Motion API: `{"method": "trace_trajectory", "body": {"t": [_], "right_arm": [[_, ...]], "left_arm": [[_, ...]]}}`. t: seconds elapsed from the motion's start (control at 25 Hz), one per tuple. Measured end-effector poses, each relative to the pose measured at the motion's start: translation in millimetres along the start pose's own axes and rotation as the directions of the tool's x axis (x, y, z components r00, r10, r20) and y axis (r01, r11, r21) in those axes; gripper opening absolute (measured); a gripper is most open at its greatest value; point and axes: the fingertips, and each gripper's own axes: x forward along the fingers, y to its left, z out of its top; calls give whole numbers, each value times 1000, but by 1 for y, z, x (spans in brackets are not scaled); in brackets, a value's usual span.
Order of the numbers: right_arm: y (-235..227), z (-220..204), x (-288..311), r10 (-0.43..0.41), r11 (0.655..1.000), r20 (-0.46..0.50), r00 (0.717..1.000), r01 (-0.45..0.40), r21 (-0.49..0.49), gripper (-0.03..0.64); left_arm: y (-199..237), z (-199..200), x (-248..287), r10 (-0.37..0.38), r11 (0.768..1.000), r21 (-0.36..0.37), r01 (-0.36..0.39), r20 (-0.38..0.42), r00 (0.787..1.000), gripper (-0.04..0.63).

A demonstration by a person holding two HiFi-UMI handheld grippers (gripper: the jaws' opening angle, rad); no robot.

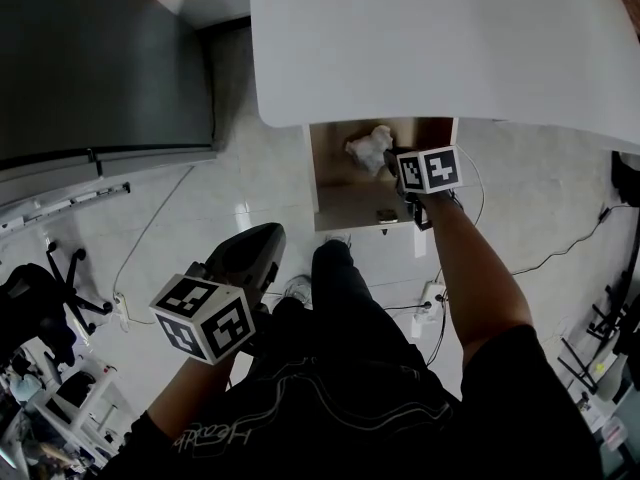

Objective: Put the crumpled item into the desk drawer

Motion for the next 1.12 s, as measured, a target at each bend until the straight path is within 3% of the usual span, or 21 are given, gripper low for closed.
{"method": "trace_trajectory", "body": {"t": [0.16,0.24,0.36,0.64,0.8,0.96,1.12], "right_arm": [[-1,-3,5,8,1000,-18,1000,-8,-6,70],[0,-5,7,8,1000,-31,999,-8,-11,156],[3,-3,5,1,999,-36,999,-3,-40,201],[26,-5,-30,43,998,-30,999,-44,-47,224],[52,-1,-76,68,997,47,997,-67,-28,224],[89,16,-141,97,993,137,986,-86,-82,222],[156,24,-215,218,976,280,935,-207,-68,201]], "left_arm": [[3,-6,1,6,1000,-14,-6,-1,1000,21],[3,-9,1,7,1000,-19,-7,-3,1000,21],[5,-8,-3,4,1000,-14,-4,-2,1000,21],[-8,7,-19,-24,1000,14,23,33,999,21],[-24,13,-28,-68,997,35,67,50,996,21],[-40,24,-40,-126,990,76,121,63,990,21],[-58,31,-72,-157,981,126,147,74,985,21]]}}
